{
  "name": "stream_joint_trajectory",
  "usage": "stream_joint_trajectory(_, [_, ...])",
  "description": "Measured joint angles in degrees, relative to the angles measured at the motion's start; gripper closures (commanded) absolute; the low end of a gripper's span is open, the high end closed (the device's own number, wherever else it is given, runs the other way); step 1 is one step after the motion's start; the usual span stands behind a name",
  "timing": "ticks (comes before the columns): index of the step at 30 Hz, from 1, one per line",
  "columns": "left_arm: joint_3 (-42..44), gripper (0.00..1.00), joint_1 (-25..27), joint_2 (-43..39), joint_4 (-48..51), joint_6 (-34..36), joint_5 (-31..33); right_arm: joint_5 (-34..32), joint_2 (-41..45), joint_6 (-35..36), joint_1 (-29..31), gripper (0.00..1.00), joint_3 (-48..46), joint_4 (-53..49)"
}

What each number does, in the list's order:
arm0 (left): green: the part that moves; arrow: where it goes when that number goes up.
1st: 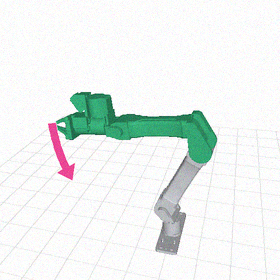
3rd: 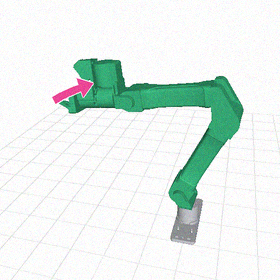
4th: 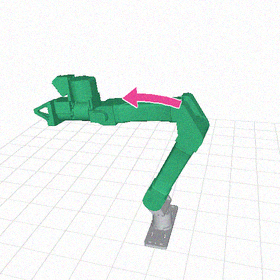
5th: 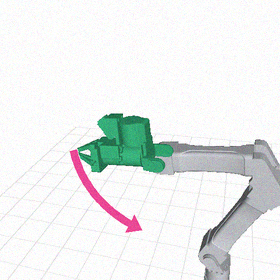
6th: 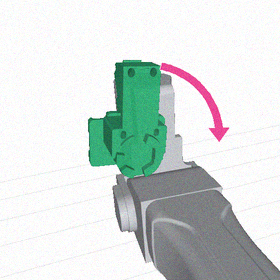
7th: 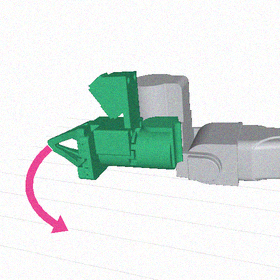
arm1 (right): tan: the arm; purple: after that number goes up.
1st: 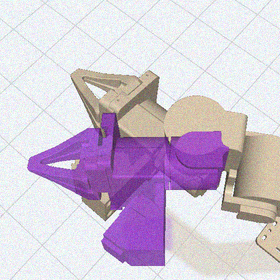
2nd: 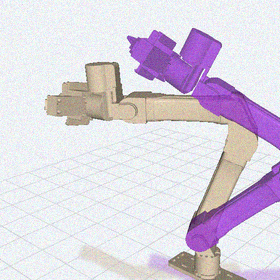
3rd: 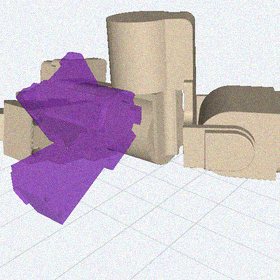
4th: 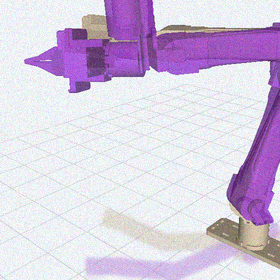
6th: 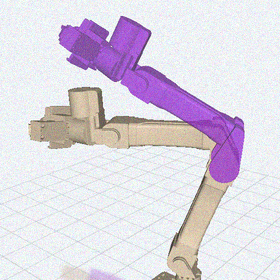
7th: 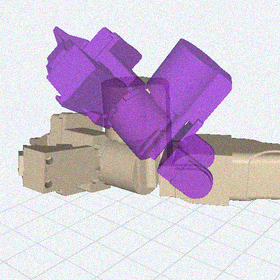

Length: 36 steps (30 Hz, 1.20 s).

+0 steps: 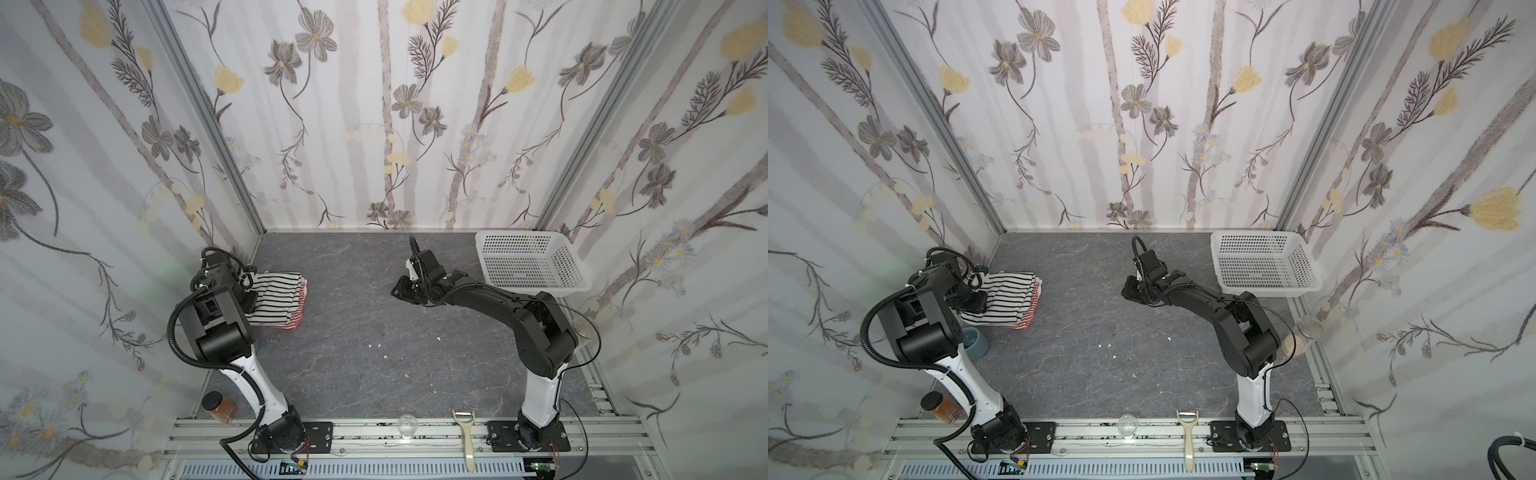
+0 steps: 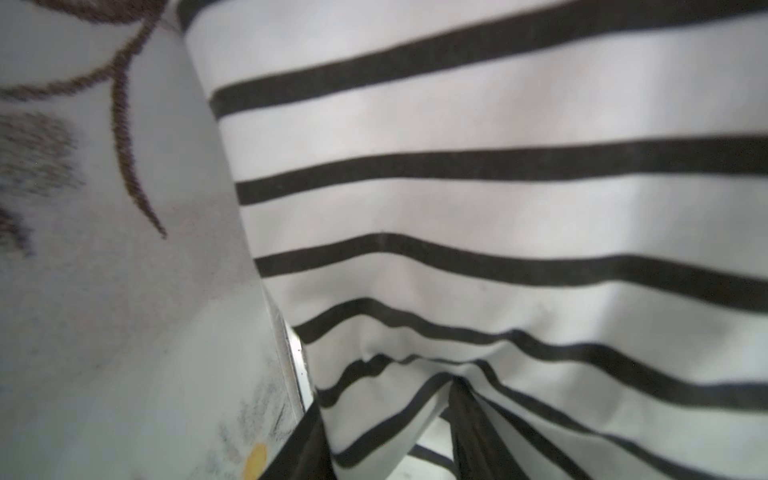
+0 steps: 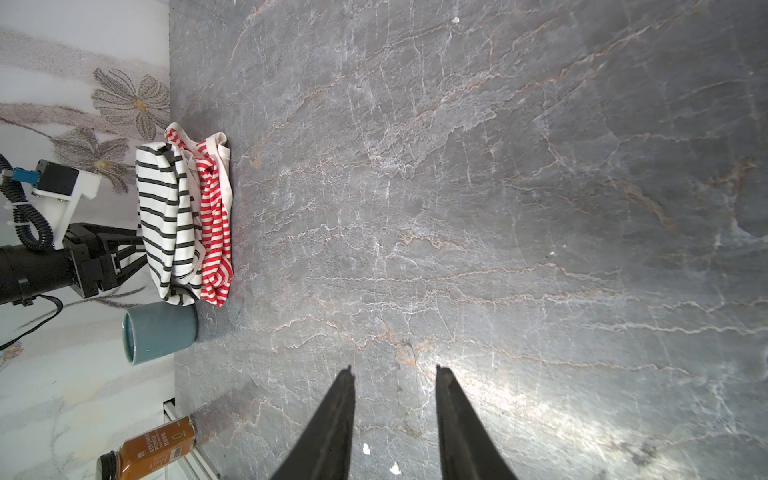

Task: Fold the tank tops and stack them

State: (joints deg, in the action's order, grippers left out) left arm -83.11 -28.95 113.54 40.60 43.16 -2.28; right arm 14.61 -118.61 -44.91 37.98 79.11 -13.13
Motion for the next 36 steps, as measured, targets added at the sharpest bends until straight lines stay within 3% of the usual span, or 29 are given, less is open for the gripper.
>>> stream_joint_trajectory(4, [0.04,0.51,-0.26,-1.77,0.44,0.13,-0.35,0.0,-0.31,0.02,-0.02,0.65,0.79,-0.11])
stream_joint_trajectory(9, [-4.15,0.4,-0.79,-3.26,0.5,-1.62,-0.42,-0.13,-0.07,0.61,-0.09,0.64,0.79,-0.37])
stream_joint_trajectory(13, [-7.17,0.4,-0.61,-4.98,-0.04,-3.63,-1.2,-0.92,2.49,1.95,-0.39,0.61,-0.81,-0.92])
stream_joint_trajectory(17, [-5.4,0.4,0.5,-9.97,-0.15,-5.11,-3.76,-2.14,7.45,3.54,-1.9,0.48,-4.37,-1.9])
stream_joint_trajectory(20, [-2.58,0.34,2.45,-16.44,-0.04,-7.08,-9.22,-4.57,13.53,5.53,-3.8,0.31,-7.74,-2.71])
stream_joint_trajectory(22, [-0.46,0.08,3.87,-20.44,-0.57,-9.73,-14.25,-6.86,17.75,6.84,-5.42,0.23,-9.22,-3.26])
stream_joint_trajectory(24, [2.51,0.0,5.46,-23.71,-2.47,-13.7,-18.99,-9.62,21.49,8.28,-7.37,0.22,-10.1,-4.2])
stream_joint_trajectory(31, [23.58,0.0,16.41,-35.17,-17.66,-27.74,-24.65,-21.68,38.73,11.56,-14.82,0.17,-19.8,-4.33])
stream_joint_trajectory(36, [32.09,0.0,21.46,-36.87,-29.03,-35.98,-20.92,-30.27,49.94,14.43,-18.86,0.17,-28.94,-1.4])
